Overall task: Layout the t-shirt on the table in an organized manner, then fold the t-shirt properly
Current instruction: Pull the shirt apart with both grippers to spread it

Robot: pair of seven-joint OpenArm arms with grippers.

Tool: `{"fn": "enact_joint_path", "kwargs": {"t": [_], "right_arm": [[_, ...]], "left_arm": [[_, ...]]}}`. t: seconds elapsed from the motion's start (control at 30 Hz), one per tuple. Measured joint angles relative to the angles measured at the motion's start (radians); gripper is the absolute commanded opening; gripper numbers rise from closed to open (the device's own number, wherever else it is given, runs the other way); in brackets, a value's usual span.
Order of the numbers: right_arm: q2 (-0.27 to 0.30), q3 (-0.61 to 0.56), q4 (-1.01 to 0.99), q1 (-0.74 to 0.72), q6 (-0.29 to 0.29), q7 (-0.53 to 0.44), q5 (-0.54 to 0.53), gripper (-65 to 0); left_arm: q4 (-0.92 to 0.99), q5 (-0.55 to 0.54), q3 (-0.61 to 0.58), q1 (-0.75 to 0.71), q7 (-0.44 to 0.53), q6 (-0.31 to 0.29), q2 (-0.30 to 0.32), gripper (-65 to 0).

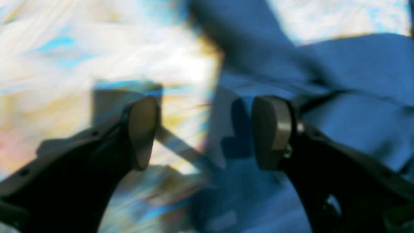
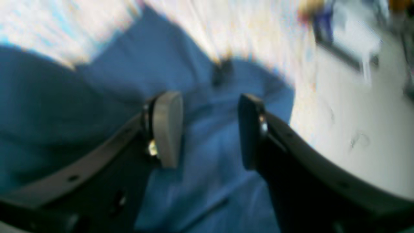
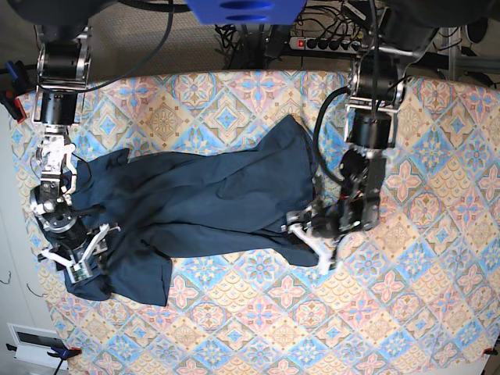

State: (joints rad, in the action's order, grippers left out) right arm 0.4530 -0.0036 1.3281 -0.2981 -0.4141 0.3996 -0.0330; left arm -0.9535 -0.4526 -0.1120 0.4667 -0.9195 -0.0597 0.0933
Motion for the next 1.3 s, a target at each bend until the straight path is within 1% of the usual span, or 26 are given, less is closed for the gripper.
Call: {"fn": "enact_joint_path", "kwargs": {"t": [0.03,0.07,0.1,0.17,0.2,0.23,0.3,0.37,0.43,0.5,0.53,0.6,0.67,0.73,0.77,0.87,0.93,0.97,1.07,1.13,1.2,1.23,1.3], "right_arm": [[0.002,0.023,0.035,0.016,0.006,-0.007,0.000,-37.9],[0.006,0.041,0.057,0.037,0.009,-0.008,0.000,-37.9],[0.010,0.058,0.076,0.064,0.008,-0.005,0.000,-37.9],[0.012,0.083,0.100,0.127,0.009,0.016,0.004,-37.9],[0.010,0.091,0.105,0.153,0.006,0.032,0.006,-37.9],[0.005,0.095,0.114,0.170,-0.001,0.037,0.008,-37.9],[0.003,0.098,0.131,0.170,0.000,0.033,0.008,-37.9],[0.005,0.097,0.153,0.154,0.006,0.002,0.002,-37.9],[0.011,0.105,0.175,0.177,0.010,-0.010,-0.001,-37.9],[0.012,0.108,0.181,0.225,0.008,0.013,0.005,-37.9],[0.006,0.103,0.176,0.241,0.003,0.036,0.010,-37.9],[-0.002,0.096,0.175,0.251,-0.001,0.029,0.003,-37.9],[0.001,0.093,0.177,0.233,0.000,0.018,0.002,-37.9],[0.002,0.077,0.178,0.221,0.008,0.002,0.003,-37.9],[0.000,0.062,0.178,0.220,0.017,0.011,0.004,-37.9],[-0.011,0.012,0.178,0.237,-0.003,0.023,0.003,-37.9],[-0.018,-0.017,0.179,0.235,0.000,0.074,0.005,-37.9],[-0.017,-0.027,0.180,0.232,-0.001,0.080,0.004,-37.9],[-0.009,-0.056,0.185,0.225,0.000,0.085,0.004,-37.8],[-0.006,-0.077,0.184,0.225,0.000,0.098,0.007,-37.6],[-0.007,-0.103,0.181,0.224,-0.001,0.103,0.004,-37.3],[-0.010,-0.120,0.181,0.224,-0.004,0.121,-0.004,-36.3],[-0.018,-0.138,0.176,0.221,-0.006,0.206,-0.003,-33.8]], "left_arm": [[0.021,-0.003,-0.011,0.014,0.011,0.005,-0.013,-22.8],[0.025,-0.008,-0.026,0.016,0.018,0.003,-0.023,-27.2],[0.025,-0.021,-0.046,0.013,0.024,0.002,-0.026,-34.6],[0.025,-0.020,-0.080,0.001,0.038,-0.001,-0.028,-54.4],[0.025,-0.016,-0.082,-0.002,0.041,-0.018,-0.027,-64.1],[0.027,-0.014,-0.075,-0.002,0.024,-0.035,-0.026,-65.0],[0.013,-0.018,-0.024,-0.009,0.006,-0.042,-0.025,-65.0],[-0.092,-0.033,0.070,-0.050,-0.058,-0.048,0.014,-65.0],[-0.281,-0.029,0.185,-0.138,-0.101,-0.040,0.075,-65.0],[-0.480,-0.002,0.276,-0.244,-0.173,-0.031,0.127,-65.0],[-0.565,0.006,0.311,-0.295,-0.191,-0.027,0.150,-65.0],[-0.690,0.010,0.338,-0.371,-0.243,-0.031,0.184,-65.0],[-0.750,-0.013,0.336,-0.413,-0.248,-0.044,0.207,-65.0],[-0.747,-0.018,0.320,-0.433,-0.253,-0.048,0.224,-65.0],[-0.737,-0.014,0.320,-0.438,-0.256,-0.042,0.234,-65.0],[-0.658,-0.001,0.345,-0.431,-0.286,-0.037,0.274,-56.6],[-0.647,-0.005,0.391,-0.438,-0.300,-0.039,0.287,-51.5],[-0.647,-0.006,0.426,-0.438,-0.294,-0.039,0.289,-49.7],[-0.615,-0.014,0.578,-0.426,-0.277,-0.042,0.287,-48.8],[-0.575,0.005,0.656,-0.422,-0.231,-0.034,0.290,-48.8],[-0.538,0.019,0.666,-0.413,-0.215,-0.027,0.307,-48.8],[-0.521,0.019,0.664,-0.404,-0.211,-0.031,0.316,-49.0],[-0.498,0.029,0.663,-0.383,-0.167,-0.031,0.320,-49.0]]}}
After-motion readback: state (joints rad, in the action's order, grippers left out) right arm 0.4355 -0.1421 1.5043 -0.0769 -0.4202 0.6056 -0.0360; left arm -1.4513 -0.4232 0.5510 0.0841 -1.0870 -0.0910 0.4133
